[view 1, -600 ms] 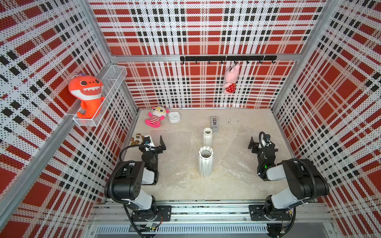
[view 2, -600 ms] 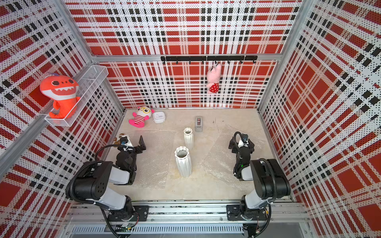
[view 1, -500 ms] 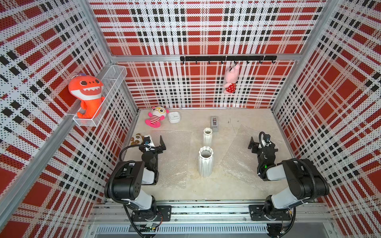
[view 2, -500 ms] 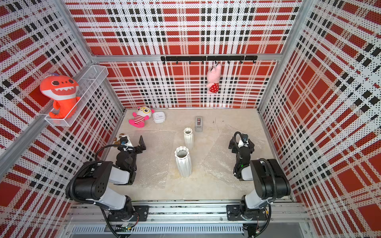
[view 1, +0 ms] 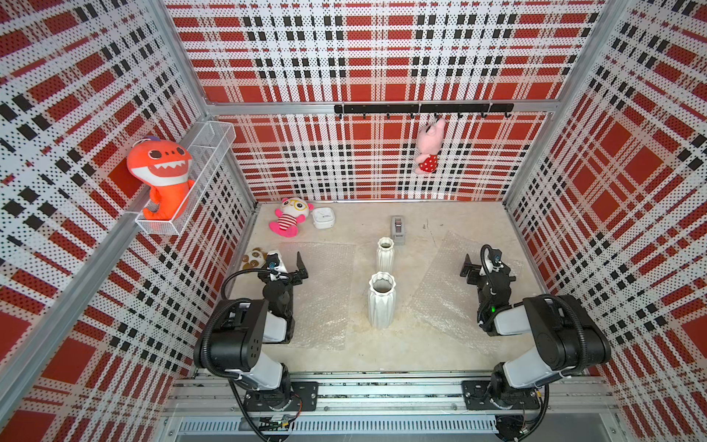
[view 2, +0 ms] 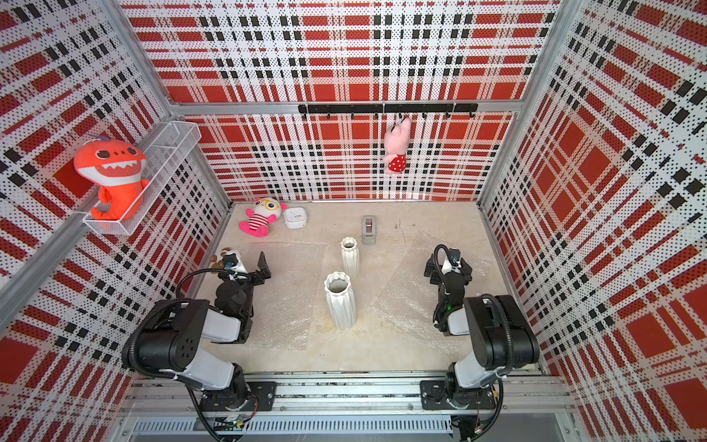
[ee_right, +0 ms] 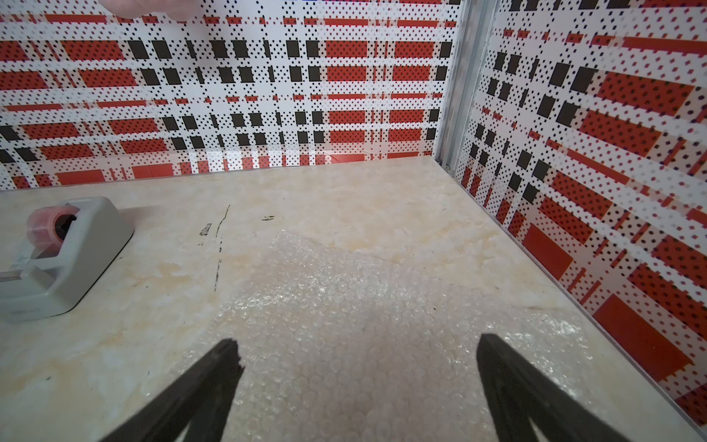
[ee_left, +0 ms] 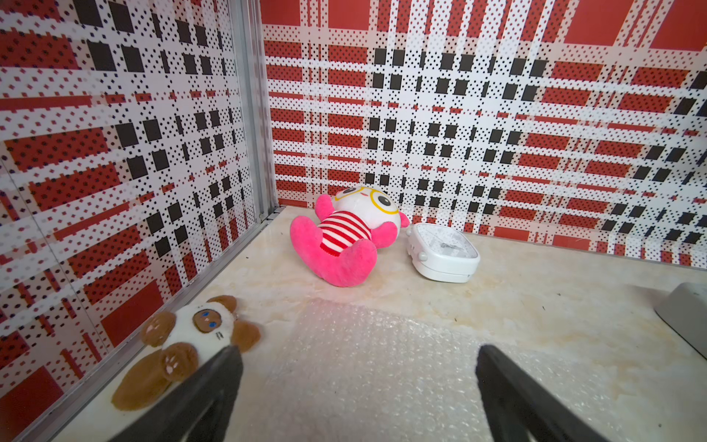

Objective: Wrap vases in bubble wrap
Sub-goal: Pick up the vase from the center of the board.

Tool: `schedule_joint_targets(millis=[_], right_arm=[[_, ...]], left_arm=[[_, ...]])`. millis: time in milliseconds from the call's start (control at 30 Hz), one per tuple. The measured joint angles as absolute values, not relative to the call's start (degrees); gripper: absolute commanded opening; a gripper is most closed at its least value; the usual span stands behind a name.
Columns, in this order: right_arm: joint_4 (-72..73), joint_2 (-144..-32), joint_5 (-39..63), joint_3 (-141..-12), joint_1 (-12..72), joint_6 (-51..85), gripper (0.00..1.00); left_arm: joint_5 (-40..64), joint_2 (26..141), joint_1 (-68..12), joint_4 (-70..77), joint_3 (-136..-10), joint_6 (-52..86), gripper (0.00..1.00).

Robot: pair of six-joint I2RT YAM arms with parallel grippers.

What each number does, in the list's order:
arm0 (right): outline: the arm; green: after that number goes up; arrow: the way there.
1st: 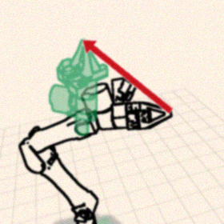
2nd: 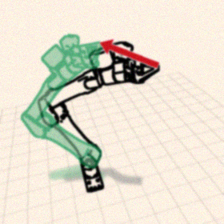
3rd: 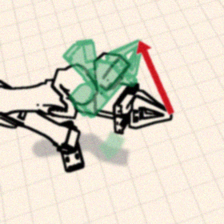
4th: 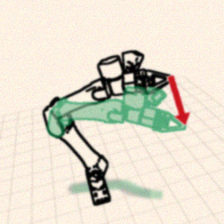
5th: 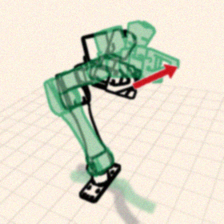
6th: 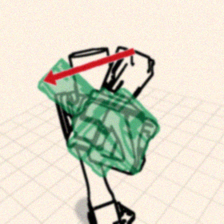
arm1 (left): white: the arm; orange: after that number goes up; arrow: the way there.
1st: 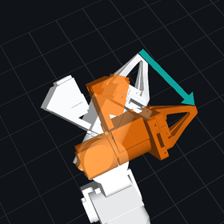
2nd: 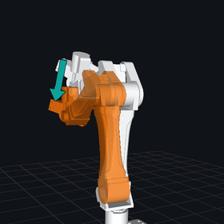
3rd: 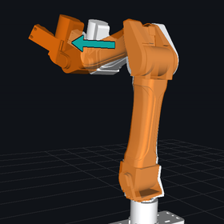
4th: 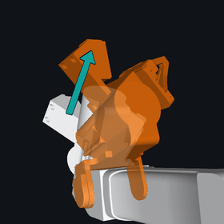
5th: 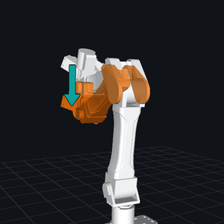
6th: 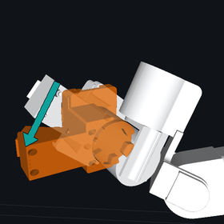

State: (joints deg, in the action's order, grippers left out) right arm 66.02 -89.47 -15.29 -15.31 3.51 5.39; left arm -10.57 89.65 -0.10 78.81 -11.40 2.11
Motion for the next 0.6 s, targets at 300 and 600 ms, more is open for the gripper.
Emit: schedule_joint_targets(millis=[300, 600], right_arm=[[66.02, -89.47, -15.29, -15.31, 3.51, 5.39, 1.0], [66.46, -85.47, -15.27, -13.06, 4.01, 4.32, 1.0]], left_arm=[[-10.57, 89.65, -0.1, 78.81, -11.4, 2.11, 0.98], [-11.05, 87.83, -0.05, 81.17, -8.49, 2.48, 0.98]])
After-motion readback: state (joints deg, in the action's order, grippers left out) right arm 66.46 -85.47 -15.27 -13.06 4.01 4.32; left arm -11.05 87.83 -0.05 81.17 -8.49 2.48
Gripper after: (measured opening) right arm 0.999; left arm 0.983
